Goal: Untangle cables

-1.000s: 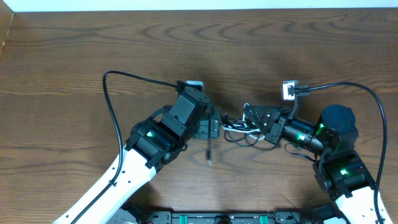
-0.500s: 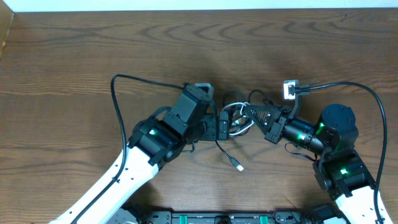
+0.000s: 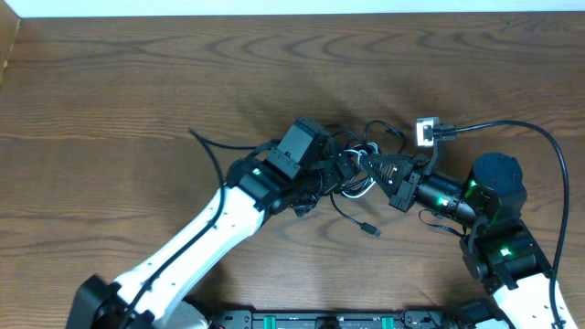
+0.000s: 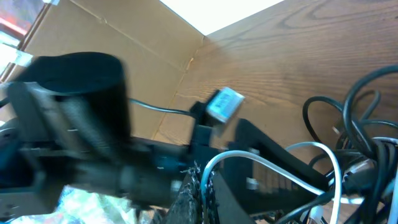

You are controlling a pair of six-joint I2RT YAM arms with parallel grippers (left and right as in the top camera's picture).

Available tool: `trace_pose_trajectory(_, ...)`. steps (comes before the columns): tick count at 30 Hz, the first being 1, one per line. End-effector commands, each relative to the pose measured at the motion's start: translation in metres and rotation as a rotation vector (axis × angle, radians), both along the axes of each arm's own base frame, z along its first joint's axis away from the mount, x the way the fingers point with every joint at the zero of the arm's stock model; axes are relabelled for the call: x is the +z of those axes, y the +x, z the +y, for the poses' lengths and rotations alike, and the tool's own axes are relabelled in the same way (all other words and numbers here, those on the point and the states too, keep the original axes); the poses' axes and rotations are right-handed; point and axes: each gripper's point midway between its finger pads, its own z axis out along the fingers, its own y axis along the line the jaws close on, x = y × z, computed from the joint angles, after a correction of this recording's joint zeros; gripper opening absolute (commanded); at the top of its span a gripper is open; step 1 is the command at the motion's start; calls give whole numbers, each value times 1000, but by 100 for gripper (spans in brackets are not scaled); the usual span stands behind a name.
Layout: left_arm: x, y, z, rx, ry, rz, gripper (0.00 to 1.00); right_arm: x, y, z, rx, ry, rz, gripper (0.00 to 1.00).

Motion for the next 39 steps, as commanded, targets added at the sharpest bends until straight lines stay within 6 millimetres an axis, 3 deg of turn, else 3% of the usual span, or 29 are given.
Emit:
trace_pose_trajectory(1,-16,9,11,-129,113,-111,98,11,5,-6,-23,-7,-52,2)
trace_pose_trajectory(6,-9,9,-3,-372,116,-271,98,17,0,-4,23,15,-68,2)
trace_pose_trajectory(11,-18,4,-10,-459,137,-295,98,36,-16,6,127,96,-70,2)
trace_pose_trajectory(18,-3,-11,-56,-664,-53,-398,98,49,-22,7,175,139,-80,1)
trace_pose_trajectory(20,0,-10,-62,-673,-63,-424,98,50,-23,6,178,143,-80,2)
trace_pose_trajectory(21,0,-10,-62,-673,-65,-429,92,51,-23,6,182,145,-86,2)
trace_pose_trajectory(23,-2,-6,-61,-661,-45,-433,58,56,-25,5,194,153,-105,1)
trace_pose_trajectory(24,-6,-4,-59,-651,-24,-433,47,58,-25,5,196,160,-104,1)
trace_pose_trajectory(28,-15,6,-53,-608,35,-430,13,70,-27,0,217,195,-118,2)
trace_pose_trajectory(30,-18,12,-47,-585,77,-441,8,75,-29,-4,229,205,-133,2)
trace_pose_trajectory(39,-38,30,-7,-487,304,-422,8,78,-9,-40,124,196,-157,2)
